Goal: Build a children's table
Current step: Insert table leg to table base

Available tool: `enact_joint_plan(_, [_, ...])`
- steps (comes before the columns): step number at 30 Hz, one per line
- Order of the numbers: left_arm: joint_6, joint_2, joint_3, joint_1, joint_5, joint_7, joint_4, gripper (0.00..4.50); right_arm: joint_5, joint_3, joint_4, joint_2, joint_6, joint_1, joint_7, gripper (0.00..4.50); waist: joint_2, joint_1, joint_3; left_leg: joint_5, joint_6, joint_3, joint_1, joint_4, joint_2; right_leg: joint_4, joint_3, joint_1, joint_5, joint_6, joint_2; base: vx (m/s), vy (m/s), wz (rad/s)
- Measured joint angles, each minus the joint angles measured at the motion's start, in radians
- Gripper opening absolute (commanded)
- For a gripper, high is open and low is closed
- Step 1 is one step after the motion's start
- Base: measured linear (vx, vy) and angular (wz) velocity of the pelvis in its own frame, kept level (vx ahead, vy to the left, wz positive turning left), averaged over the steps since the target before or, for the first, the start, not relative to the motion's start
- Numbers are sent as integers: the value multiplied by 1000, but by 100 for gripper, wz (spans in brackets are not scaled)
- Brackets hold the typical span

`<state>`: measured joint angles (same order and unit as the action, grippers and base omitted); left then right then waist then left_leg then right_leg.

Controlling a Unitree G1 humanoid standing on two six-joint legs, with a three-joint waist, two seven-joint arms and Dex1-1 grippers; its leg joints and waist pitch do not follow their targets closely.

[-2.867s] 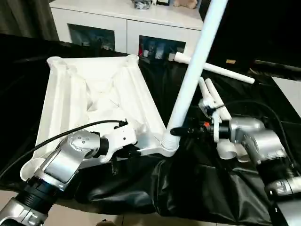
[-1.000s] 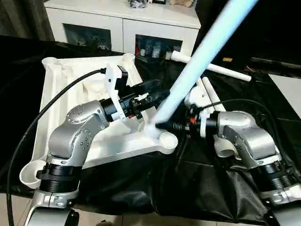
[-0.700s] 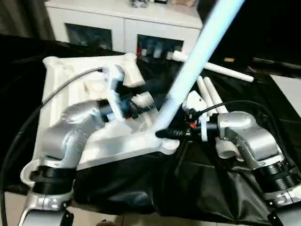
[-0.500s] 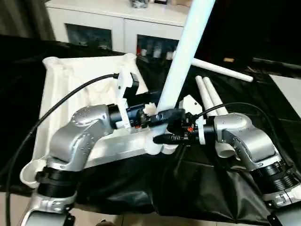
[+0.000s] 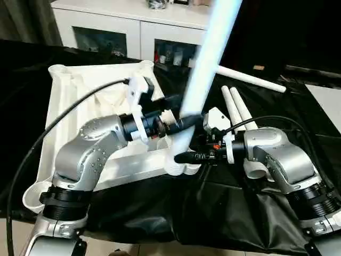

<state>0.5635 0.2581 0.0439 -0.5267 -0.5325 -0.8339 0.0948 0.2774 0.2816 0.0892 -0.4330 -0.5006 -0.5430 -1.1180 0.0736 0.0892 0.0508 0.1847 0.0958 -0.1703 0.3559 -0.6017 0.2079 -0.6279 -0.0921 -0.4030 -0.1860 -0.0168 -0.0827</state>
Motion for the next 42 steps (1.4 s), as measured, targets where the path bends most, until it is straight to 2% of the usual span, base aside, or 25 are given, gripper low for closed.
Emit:
enact_joint_plan(2, [-1, -3, -5, -2, -5, 6, -5, 306, 1, -1, 0, 1, 0, 0, 3, 184, 0, 0, 0, 0, 0, 0, 0, 0, 0, 0, 0, 0, 0, 0, 0, 0, 0, 0])
enact_joint_plan(4, [-4, -3, -7, -2, -13, 7, -6, 314, 1, -7, 1, 1, 0, 0, 9, 184, 0, 0, 0, 0, 0, 0, 0, 0, 0, 0, 0, 0, 0, 0, 0, 0, 0, 0])
enact_joint_plan(6, [-5, -5, -12, -5, -15, 14, -13, 280, 1, -11, 1, 2, 0, 0, 12, 184, 0, 0, 0, 0, 0, 0, 0, 0, 0, 0, 0, 0, 0, 0, 0, 0, 0, 0])
enact_joint_plan(10, [-4, -12, -31, -23, -19, 36, -24, 256, 2, -25, 3, 6, 0, -1, 27, 184, 0, 1, 0, 0, 0, 0, 0, 0, 0, 0, 0, 0, 0, 0, 0, 0, 0, 0])
enact_joint_plan(12, [10, -17, -49, -46, -19, 77, -37, 226, 4, -43, 8, 23, 0, -3, 45, 184, 0, 1, 0, 0, 0, 0, 0, 0, 0, 0, 0, 0, 0, 0, 0, 0, 0, 0])
enact_joint_plan(14, [38, -26, -84, -81, -27, 127, -60, 220, 14, -76, 25, 44, 0, -10, 77, 184, 0, 0, 0, 0, 0, 0, 0, 0, 0, 0, 0, 0, 0, 0, 0, 0, 0, 0])
enact_joint_plan(15, [53, -34, -92, -92, -40, 144, -64, 211, 25, -87, 31, 46, -6, -13, 85, 219, 0, 1, 0, 0, 0, 0, 0, 0, 0, 0, 0, 0, 0, 0, 0, 0, 0, 0])
enact_joint_plan(17, [92, -37, -121, -120, -65, 181, -81, 193, 58, -110, 31, 57, -37, -21, 86, 254, 1, 1, 0, 0, 0, 0, 0, 0, 0, 0, 0, 0, 0, 0, 0, 0, 0, 0])
enact_joint_plan(19, [124, -34, -153, -144, -64, 246, -104, 191, 106, -128, 26, 62, -63, -35, 78, 261, 0, 0, 0, 0, 0, 0, 0, 0, 0, 0, 0, 0, 0, 0, 0, 0, 0, 0])
enact_joint_plan(22, [176, -30, -196, -153, -63, 308, -134, 182, 173, -178, -6, 64, -121, -50, 62, 299, 0, 0, 0, 0, 0, 0, 1, 0, 0, 0, 0, 0, 0, 0, 1, 0, 0, 0])
enact_joint_plan(24, [206, -30, -201, -154, -64, 327, -135, 182, 208, -200, -8, 65, -163, -60, 61, 303, 0, 1, 0, 0, 0, 0, 1, 0, 0, 1, 0, -1, 0, 0, 1, 0, 0, 0])
enact_joint_plan(25, [223, -29, -201, -155, -64, 332, -135, 182, 238, -210, -8, 65, -203, -66, 59, 328, 0, 3, 0, 0, 0, 0, 1, 0, 0, 1, 0, -1, 0, 0, 1, 0, 0, 0])
enact_joint_plan(29, [249, -28, -202, -159, -75, 359, -135, 182, 306, -241, -11, 65, -285, -91, 52, 348, 0, 7, 0, 0, 0, 0, 1, 0, 0, 1, 0, 0, 0, -1, 1, 0, 0, 0])
enact_joint_plan(30, [252, -30, -203, -163, -83, 362, -135, 182, 314, -244, -11, 65, -293, -94, 53, 371, 0, 8, 0, 0, 0, 0, 1, 0, 0, 1, 0, 0, 0, -1, 1, 0, 0, 0])
enact_joint_plan(32, [264, -36, -205, -179, -92, 370, -135, 182, 317, -245, -11, 65, -305, -97, 62, 379, 0, 11, 0, 0, 0, 0, 1, 0, 0, 1, 0, 0, 0, -1, 1, 0, 0, 0])
enact_joint_plan(35, [278, -38, -216, -190, -103, 380, -130, 182, 305, -239, -8, 65, -318, -102, 84, 415, 0, 13, 0, 0, 0, 0, 1, 0, 0, 1, 0, 0, 0, 0, 1, 0, 0, 0])
enact_joint_plan(39, [289, -39, -226, -190, -103, 387, -130, 182, 236, -210, 9, 69, -324, -128, 168, 443, 1, 12, 0, 0, 0, 0, 1, 0, 0, 1, 0, -1, 0, 0, 1, 0, 0, 0])
enact_joint_plan(42, [293, -38, -226, -190, -108, 393, -130, 182, 199, -200, 48, 110, -323, -133, 251, 450, 1, 11, 0, 0, 0, 0, 2, 0, 0, 1, 0, -1, 0, 0, 1, 0, 0, 0])
